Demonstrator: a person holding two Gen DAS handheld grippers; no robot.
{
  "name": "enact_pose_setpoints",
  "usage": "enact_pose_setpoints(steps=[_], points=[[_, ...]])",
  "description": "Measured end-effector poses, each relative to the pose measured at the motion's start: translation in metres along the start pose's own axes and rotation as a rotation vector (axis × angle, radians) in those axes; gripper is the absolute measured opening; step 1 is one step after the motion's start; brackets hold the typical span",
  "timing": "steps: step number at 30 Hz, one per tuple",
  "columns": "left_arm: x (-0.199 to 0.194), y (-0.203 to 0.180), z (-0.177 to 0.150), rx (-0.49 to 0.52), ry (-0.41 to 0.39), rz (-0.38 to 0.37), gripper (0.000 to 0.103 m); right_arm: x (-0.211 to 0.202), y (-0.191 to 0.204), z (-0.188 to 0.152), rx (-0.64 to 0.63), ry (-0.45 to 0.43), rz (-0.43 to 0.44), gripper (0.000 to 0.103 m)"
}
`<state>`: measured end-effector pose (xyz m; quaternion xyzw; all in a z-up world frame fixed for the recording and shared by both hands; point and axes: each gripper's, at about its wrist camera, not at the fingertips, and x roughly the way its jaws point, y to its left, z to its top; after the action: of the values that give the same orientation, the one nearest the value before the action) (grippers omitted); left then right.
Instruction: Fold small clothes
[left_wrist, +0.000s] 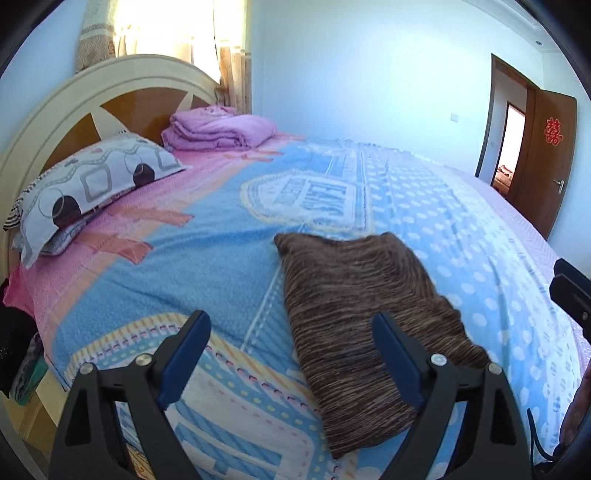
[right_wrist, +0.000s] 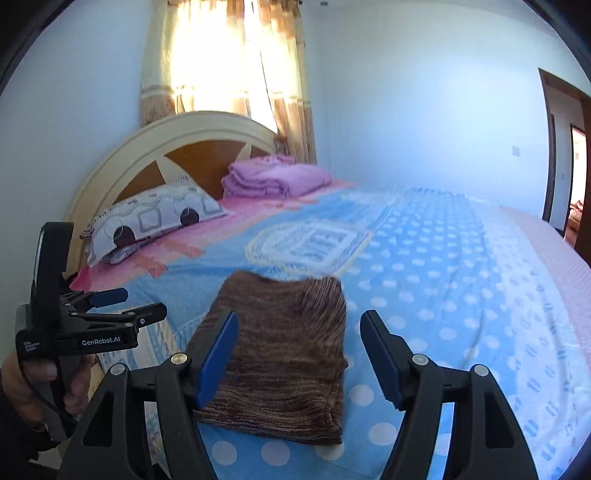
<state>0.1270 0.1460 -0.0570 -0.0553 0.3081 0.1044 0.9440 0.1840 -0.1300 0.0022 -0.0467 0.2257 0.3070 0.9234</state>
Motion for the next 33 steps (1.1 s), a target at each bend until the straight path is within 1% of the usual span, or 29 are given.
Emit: enact_pose_setpoints(steps=[4,33], points=[[-0.0050,-0.0016,0.0021,-0.002,-0.009,-0.004,0.092,-0.0061,0.0002,0.0029,0.004,-0.015,0.000,0.073],[-0.0077,-0.0085,-0.0008,0.010,-0.002,-0.005,0.092,-0.0110,0.0037,-0.0058,0.018,-0.005,0.017,0.073]])
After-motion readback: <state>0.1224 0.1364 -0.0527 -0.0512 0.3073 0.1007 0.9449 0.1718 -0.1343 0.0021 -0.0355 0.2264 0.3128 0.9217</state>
